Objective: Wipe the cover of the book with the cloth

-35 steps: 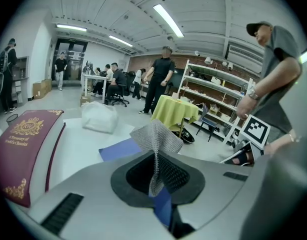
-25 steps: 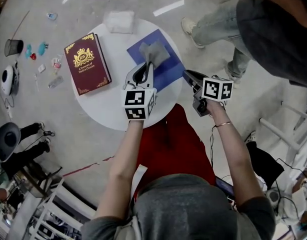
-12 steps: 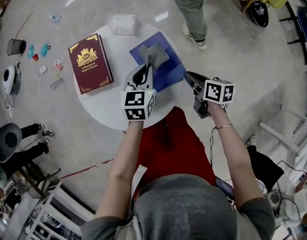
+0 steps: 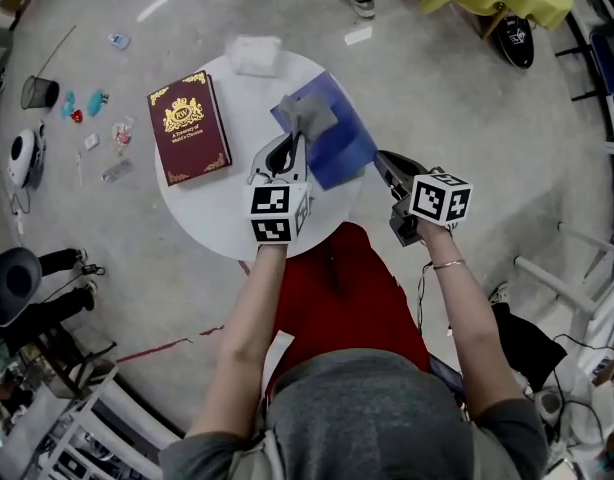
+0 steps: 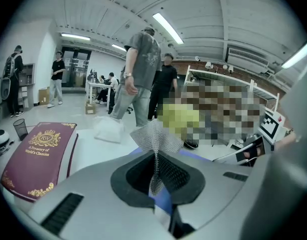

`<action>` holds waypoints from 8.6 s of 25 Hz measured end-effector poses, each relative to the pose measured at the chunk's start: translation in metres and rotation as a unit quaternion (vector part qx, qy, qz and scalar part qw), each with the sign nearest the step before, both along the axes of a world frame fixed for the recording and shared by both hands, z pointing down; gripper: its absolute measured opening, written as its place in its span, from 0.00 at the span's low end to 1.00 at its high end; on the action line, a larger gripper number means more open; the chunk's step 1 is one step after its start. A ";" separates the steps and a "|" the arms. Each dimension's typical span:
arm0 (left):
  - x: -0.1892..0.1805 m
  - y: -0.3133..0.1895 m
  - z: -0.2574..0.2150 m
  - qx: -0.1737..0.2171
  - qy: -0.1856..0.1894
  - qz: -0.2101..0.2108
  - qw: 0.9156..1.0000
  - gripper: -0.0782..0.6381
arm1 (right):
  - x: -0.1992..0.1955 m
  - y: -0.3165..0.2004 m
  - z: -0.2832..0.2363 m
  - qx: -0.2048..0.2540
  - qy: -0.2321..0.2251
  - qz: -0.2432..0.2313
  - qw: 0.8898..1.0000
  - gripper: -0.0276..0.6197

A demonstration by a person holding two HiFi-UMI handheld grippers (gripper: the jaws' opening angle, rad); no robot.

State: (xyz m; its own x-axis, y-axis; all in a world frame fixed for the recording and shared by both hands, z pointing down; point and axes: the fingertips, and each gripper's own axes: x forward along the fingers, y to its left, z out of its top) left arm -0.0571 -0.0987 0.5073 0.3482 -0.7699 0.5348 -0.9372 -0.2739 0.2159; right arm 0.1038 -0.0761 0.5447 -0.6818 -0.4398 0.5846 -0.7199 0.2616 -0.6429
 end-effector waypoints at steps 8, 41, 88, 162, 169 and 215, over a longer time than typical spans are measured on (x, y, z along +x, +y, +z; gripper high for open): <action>0.001 0.011 -0.009 0.005 -0.002 0.005 1.000 0.14 | 0.007 0.015 -0.018 0.028 0.000 0.018 0.999 0.09; 0.085 -0.011 -0.015 0.009 0.024 0.159 0.987 0.14 | 0.009 0.025 -0.029 0.076 0.040 -0.009 0.996 0.09; 0.009 -0.005 0.020 -0.040 -0.025 0.044 0.998 0.14 | 0.014 0.018 -0.021 0.076 0.060 -0.029 0.995 0.09; 0.114 0.063 0.029 -0.070 -0.017 0.206 0.976 0.14 | 0.013 0.018 -0.021 0.075 0.068 -0.006 0.995 0.09; 0.113 0.062 0.054 -0.101 -0.056 0.220 0.969 0.14 | 0.014 0.019 -0.017 0.069 0.068 -0.001 0.995 0.09; 0.064 0.106 0.043 -0.115 -0.008 0.164 0.980 0.14 | 0.010 0.023 -0.012 0.061 0.076 0.019 0.995 0.09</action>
State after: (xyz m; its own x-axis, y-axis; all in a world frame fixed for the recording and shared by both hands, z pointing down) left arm 0.0071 0.0072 0.5503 0.5463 -0.4766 0.6888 -0.8112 -0.5059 0.2933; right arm 0.1135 -0.0532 0.5326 -0.5707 -0.5381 0.6203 -0.8175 0.3012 -0.4908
